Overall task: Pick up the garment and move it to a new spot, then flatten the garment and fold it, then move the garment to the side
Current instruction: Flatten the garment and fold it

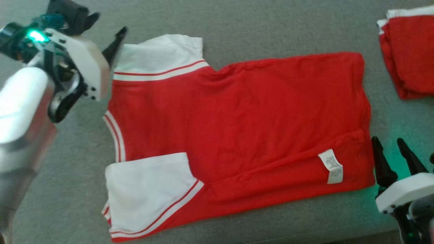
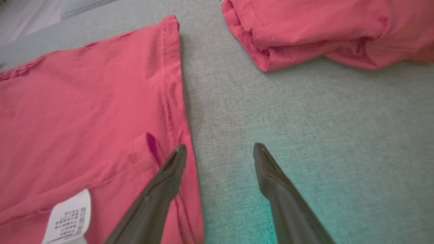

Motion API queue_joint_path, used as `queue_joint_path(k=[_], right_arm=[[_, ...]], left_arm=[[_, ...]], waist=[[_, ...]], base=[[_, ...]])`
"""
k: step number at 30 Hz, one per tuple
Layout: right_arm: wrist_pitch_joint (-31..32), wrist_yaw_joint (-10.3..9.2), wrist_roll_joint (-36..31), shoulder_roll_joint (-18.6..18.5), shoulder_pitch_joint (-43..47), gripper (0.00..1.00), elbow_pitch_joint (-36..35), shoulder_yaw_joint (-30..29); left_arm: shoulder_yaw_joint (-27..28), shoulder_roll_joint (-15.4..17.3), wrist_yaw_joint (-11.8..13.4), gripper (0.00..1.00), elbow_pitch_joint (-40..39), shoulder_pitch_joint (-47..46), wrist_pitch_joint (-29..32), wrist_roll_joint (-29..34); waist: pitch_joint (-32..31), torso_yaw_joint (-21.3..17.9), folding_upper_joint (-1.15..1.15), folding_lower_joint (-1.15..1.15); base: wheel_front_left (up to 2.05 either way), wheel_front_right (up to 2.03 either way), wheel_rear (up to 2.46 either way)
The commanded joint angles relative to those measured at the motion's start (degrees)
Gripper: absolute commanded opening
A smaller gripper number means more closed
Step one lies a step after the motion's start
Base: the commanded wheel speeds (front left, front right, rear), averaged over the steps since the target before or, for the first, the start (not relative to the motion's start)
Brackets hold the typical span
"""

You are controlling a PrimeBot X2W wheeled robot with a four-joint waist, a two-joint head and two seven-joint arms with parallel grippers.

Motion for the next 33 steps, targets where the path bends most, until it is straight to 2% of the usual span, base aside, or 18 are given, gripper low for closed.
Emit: queue_joint_path(k=[1,4,9,20,29,30,32,33], right_arm=[[-0.8,0.37,0.1,-1.7,-1.2,1.0,-1.6,1.0],[-1.3,0.37,0.2,-1.7,-1.9,1.0,-1.2,1.1],[-1.8,0.37,0.2,-1.4,-2.0,1.0,-0.7,0.5],[-2.8,0.37,-1.1,-0.7,-3.0,1.0,-0.4,0.1],[-3.0,0.37,-1.2,-0.3,-3.3,1.0,-1.0,-0.1],[-3.0,0.37,-1.3,-0.2,-3.3,1.0,-1.0,-0.1],[-3.1,0.37,-1.2,-0.1,-3.3,1.0,-1.0,-0.1],[-3.1,0.37,-1.2,0.0,-3.4,1.0,-0.9,-0.1]], left_arm=[[1.0,3.2,0.1,1.0,1.7,-3.8,-0.7,-0.9],[-1.6,3.5,0.1,1.0,7.3,-6.4,-1.8,-3.2],[-5.8,3.3,0.1,1.0,10.0,-8.1,-2.4,-7.7],[-19.3,6.3,0.1,1.0,7.3,-10.7,-1.0,-16.1],[-24.8,7.1,0.1,1.0,4.4,-13.5,-2.7,-20.7],[-25.6,7.3,0.1,0.94,4.2,-13.8,-2.5,-21.0],[-27.1,7.8,0.1,0.54,3.9,-14.3,-2.3,-21.4],[-27.8,8.0,0.1,0.39,4.0,-14.6,-2.0,-21.7]], waist=[[2.1,-2.0,0.0,-0.02],[3.0,-2.7,0.0,-0.02],[3.5,-2.8,0.0,-0.02],[4.0,-1.4,0.0,-0.02],[4.7,-1.5,0.0,-0.02],[4.8,-1.6,0.0,-0.02],[4.8,-1.7,0.0,-0.02],[4.9,-1.7,0.0,-0.02]], base=[[0.0,0.0,0.0],[0.0,0.0,0.0],[0.0,0.0,0.0],[0.0,0.0,0.0],[0.0,0.0,0.0],[0.0,0.0,0.0],[0.0,0.0,0.0],[0.0,0.0,0.0]])
